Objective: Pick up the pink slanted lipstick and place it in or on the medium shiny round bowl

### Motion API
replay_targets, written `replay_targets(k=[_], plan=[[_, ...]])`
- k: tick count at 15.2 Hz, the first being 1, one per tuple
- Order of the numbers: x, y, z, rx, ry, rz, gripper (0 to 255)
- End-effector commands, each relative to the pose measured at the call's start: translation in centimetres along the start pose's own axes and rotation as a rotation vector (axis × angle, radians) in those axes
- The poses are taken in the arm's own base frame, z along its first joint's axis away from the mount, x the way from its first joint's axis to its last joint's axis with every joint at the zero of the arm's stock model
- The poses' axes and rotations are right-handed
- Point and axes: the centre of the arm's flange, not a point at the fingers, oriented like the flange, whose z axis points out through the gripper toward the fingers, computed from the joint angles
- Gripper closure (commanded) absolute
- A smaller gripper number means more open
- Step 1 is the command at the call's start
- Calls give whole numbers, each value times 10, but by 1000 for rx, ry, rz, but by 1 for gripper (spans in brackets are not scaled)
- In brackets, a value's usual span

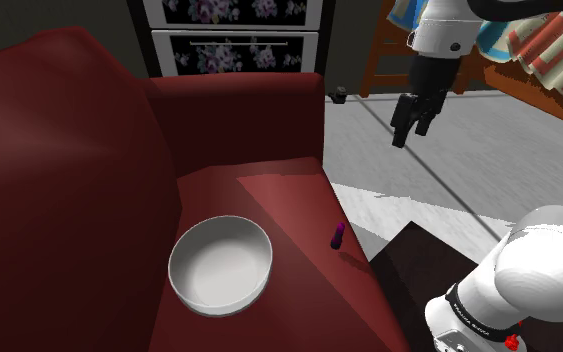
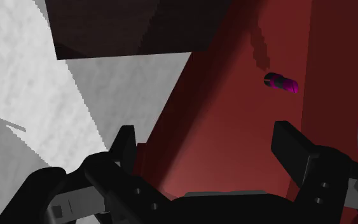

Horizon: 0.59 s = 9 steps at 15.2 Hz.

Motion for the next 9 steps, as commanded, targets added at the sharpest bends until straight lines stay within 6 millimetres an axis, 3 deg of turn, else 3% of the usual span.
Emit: replay_targets(k=[1,9], plan=[[0,0,0,0,0,0,0],[0,-70,79,2,6,135,0]])
